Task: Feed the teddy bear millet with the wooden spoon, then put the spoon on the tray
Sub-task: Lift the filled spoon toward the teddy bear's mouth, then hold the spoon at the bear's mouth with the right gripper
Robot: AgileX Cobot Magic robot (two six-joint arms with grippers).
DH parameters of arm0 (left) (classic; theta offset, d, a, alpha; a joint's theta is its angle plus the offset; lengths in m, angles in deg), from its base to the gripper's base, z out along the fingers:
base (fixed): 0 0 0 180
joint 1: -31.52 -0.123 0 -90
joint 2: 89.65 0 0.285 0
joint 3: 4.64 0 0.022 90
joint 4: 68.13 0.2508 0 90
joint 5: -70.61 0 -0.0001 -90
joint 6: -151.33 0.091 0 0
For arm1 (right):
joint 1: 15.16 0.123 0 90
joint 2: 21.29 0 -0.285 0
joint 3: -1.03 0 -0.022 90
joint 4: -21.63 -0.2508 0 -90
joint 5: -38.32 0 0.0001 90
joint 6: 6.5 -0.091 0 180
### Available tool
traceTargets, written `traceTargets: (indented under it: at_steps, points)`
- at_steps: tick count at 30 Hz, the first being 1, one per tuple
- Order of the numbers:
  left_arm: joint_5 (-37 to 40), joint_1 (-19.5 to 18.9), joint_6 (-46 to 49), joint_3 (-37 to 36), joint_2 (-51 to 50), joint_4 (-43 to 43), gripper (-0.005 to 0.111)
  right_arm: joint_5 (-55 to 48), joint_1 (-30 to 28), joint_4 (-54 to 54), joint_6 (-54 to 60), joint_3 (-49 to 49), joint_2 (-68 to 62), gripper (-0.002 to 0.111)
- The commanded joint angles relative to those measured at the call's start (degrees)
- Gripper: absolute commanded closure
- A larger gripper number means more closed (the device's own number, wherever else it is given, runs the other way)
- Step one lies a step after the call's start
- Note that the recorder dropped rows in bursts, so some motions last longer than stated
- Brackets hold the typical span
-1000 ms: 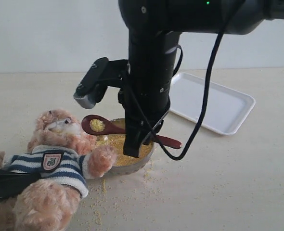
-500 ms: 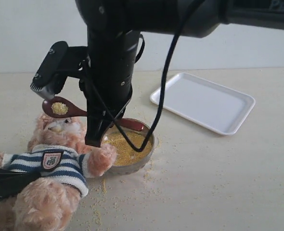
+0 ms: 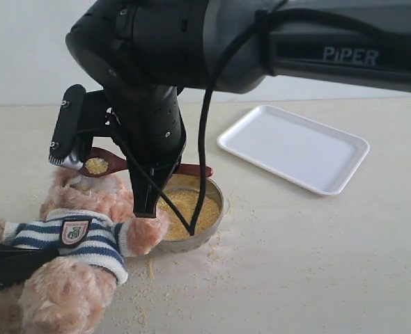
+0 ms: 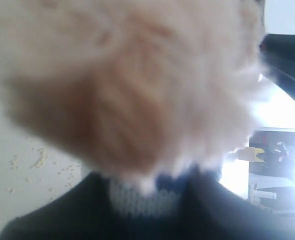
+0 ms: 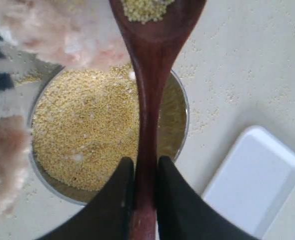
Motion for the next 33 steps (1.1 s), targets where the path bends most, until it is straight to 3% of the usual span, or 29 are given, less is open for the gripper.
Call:
traceTargets:
  at_steps: [1,9,25,33]
  points:
    - [2.2,-0.1,0.4,-0.2,0.1,-0.6,0.102,0.2,2.3,4.8,-2.2,0.6,0.1,0.108]
    - [3.3,-0.1,0.9,-0.2,0.1,-0.6,0.102,-0.1,7.7,16.8,-4.8,0.6,0.1,0.108]
    - [3.3,-0.1,0.8,-0.2,0.1,-0.6,0.102,-2.4,8.0,22.1,-5.6,0.6,0.1,0.108]
    - [3.5,-0.1,0.8,0.2,0.1,-0.6,0.102,-0.6,10.6,30.8,-7.8,-4.0,0.0,0.108]
